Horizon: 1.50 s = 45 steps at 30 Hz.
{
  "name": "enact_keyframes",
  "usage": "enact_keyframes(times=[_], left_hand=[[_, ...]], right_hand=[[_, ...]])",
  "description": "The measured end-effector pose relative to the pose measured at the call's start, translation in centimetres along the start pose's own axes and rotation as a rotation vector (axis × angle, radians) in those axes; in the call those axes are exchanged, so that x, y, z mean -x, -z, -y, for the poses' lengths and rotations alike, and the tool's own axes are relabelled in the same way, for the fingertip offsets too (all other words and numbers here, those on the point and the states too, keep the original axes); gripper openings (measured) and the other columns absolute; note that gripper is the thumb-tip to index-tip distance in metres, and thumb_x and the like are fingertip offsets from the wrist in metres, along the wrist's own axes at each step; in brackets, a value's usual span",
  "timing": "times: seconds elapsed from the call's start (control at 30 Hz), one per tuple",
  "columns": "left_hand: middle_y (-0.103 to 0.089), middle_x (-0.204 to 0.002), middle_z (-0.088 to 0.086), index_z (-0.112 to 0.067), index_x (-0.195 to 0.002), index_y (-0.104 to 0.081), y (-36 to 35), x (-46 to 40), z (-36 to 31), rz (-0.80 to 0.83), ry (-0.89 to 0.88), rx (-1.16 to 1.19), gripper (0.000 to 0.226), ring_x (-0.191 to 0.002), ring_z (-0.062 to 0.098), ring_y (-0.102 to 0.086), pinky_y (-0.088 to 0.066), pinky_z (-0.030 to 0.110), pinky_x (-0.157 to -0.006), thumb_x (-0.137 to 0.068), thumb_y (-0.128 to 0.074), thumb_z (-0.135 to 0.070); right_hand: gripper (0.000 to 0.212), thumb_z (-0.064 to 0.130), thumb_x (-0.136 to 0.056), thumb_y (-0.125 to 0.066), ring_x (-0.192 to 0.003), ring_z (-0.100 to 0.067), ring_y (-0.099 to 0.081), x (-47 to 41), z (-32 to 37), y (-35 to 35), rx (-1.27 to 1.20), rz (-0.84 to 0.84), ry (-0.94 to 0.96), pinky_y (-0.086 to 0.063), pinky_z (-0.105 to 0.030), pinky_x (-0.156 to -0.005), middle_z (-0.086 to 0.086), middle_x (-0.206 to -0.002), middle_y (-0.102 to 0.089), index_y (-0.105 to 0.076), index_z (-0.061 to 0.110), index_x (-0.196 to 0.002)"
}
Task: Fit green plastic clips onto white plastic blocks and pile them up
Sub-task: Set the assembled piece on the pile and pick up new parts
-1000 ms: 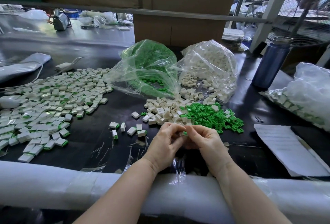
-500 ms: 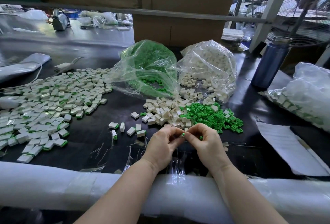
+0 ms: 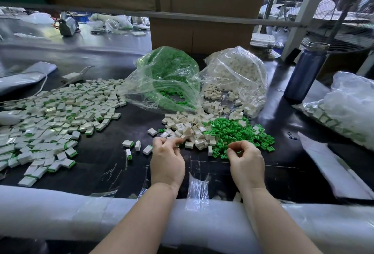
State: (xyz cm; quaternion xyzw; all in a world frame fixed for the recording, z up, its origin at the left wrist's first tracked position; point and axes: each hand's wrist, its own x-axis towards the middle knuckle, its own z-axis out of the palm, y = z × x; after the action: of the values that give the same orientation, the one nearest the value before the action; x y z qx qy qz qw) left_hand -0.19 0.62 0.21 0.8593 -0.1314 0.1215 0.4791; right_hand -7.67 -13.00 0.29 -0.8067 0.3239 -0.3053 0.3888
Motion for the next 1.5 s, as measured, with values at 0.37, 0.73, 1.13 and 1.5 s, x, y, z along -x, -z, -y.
enact_keyframes(times=[0.37, 0.73, 1.13, 1.5], left_hand=[[-0.022, -0.139, 0.01, -0.001, -0.116, -0.054, 0.2, -0.2, -0.1, 0.086, 0.277, -0.332, 0.033, -0.127, 0.031, -0.024, -0.023, 0.033, -0.106, -0.09, -0.053, -0.021], [-0.04, -0.14, -0.005, -0.017, -0.14, -0.04, -0.8, 0.6, 0.2, 0.391, -0.307, -0.262, 0.046, -0.13, 0.011, -0.028, -0.016, 0.016, -0.108, -0.094, -0.046, -0.013], [-0.044, -0.125, -0.002, -0.018, -0.129, -0.054, -0.8, 0.6, 0.2, 0.295, -0.298, -0.212, 0.037, -0.118, 0.014, -0.035, -0.026, 0.018, -0.103, -0.093, -0.047, -0.01], [-0.057, -0.112, -0.005, -0.022, -0.112, -0.062, -0.8, 0.5, 0.2, 0.359, -0.282, -0.232, 0.022, -0.107, 0.015, -0.044, -0.036, 0.027, -0.096, -0.093, -0.054, -0.027]], right_hand=[[0.016, 0.006, -0.085, -0.056, -0.103, -0.027, -0.055, -0.3, -0.1, 0.3, 0.139, 0.031, -0.134, -0.043, -0.04, -0.092, -0.006, -0.103, -0.065, -0.063, 0.021, -0.085], [0.012, 0.014, -0.087, -0.057, -0.097, -0.024, -0.058, 0.0, 0.5, 0.4, 0.214, 0.092, -0.132, -0.041, -0.039, -0.094, -0.001, -0.1, -0.067, -0.065, 0.023, -0.09], [0.015, 0.007, -0.082, -0.066, -0.096, -0.018, -0.057, 0.6, 0.7, -0.1, 0.153, 0.144, 0.09, -0.043, -0.03, -0.092, 0.001, -0.098, -0.063, -0.069, 0.016, -0.094], [0.014, 0.012, -0.087, -0.058, -0.108, -0.022, -0.051, 0.3, 0.3, 0.1, 0.259, 0.056, -0.005, -0.037, -0.034, -0.092, 0.0, -0.106, -0.061, -0.067, 0.019, -0.095]])
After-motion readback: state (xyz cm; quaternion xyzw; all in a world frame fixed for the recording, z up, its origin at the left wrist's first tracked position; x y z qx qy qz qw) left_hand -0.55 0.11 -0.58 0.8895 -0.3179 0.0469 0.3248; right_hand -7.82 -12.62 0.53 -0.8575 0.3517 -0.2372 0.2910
